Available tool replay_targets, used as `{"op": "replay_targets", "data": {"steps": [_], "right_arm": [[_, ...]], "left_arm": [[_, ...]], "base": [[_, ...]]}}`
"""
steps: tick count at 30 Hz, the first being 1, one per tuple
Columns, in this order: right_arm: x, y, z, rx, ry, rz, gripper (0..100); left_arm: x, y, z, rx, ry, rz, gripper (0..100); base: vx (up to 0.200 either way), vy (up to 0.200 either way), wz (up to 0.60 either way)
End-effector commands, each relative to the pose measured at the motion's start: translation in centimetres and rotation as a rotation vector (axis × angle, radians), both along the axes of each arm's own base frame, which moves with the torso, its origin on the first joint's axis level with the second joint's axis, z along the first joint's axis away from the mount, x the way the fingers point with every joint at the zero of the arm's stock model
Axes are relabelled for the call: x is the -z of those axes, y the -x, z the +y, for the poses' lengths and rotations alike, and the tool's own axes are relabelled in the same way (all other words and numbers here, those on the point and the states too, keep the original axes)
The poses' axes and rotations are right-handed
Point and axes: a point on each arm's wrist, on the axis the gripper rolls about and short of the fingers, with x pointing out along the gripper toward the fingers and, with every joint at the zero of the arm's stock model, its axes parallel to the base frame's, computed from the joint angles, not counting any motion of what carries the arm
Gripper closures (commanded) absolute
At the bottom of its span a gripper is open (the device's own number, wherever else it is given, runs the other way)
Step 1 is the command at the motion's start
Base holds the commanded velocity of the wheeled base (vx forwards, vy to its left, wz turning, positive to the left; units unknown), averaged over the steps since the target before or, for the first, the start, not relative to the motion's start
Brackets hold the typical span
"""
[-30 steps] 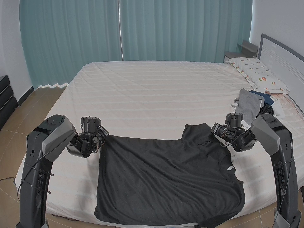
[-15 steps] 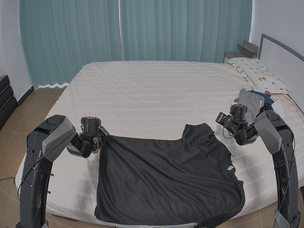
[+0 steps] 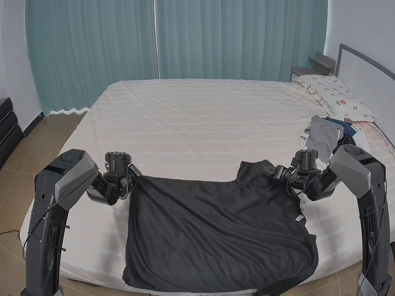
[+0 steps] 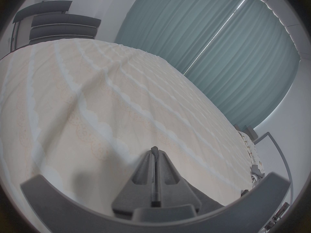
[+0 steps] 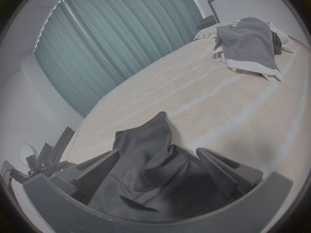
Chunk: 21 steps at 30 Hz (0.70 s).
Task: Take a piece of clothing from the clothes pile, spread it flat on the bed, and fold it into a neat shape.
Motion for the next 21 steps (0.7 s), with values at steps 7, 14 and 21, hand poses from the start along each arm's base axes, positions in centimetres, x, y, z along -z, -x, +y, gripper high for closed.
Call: {"op": "replay_targets", "data": {"steps": [7,14,21], "right_arm": [[0.5,-0.5,1.2,-0.022,0.015,-0.011,0],[1.0,-1.1,0.7,0.015,0.028,-0.022,100],[-0.5,-3.3,-0.1,0.130,0.060,-0.124,100]], "left_arm": [[0.0,0.0,0.0,0.000,0.000,0.001,100],[0.0,0.0,0.0,0.002,-0.003,-0.001,100],[0.0,0.0,0.0,0.000,-0.004,0.002,100]], "base": [[0.000,0.000,0.00],[0.000,0.000,0.00],[0.000,0.000,0.00]]}}
